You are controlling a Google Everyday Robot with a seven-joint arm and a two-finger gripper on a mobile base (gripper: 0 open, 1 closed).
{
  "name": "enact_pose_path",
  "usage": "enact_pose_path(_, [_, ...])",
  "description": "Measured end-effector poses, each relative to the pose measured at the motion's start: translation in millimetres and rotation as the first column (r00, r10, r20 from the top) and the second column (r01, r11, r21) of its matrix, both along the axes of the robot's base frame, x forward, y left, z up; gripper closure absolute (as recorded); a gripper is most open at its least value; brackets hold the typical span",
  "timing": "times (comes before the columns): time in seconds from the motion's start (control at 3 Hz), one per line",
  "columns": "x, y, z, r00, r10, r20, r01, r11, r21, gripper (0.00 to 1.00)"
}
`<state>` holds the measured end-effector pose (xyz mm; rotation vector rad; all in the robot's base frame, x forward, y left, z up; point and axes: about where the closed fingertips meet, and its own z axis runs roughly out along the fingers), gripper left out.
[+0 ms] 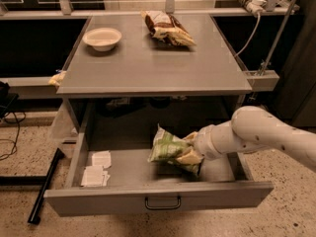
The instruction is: Pick green jalapeno chip bag from top drawer and place on counter
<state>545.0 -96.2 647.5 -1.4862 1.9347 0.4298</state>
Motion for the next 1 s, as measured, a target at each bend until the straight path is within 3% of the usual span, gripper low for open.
enact_pose_path(0.33, [-6.5, -12.6, 37.6, 0.9994, 0.030, 0.016, -0.030, 0.999, 0.037, 1.00])
enact_pose_path(0.67, [-9.9, -28.7, 88.8, 0.9966, 0.075, 0.035, -0.076, 0.996, 0.045, 1.00])
enact_pose_path(1.0, [-2.9, -39.2, 158.0, 0.9897, 0.089, 0.112, -0.094, 0.995, 0.041, 1.00])
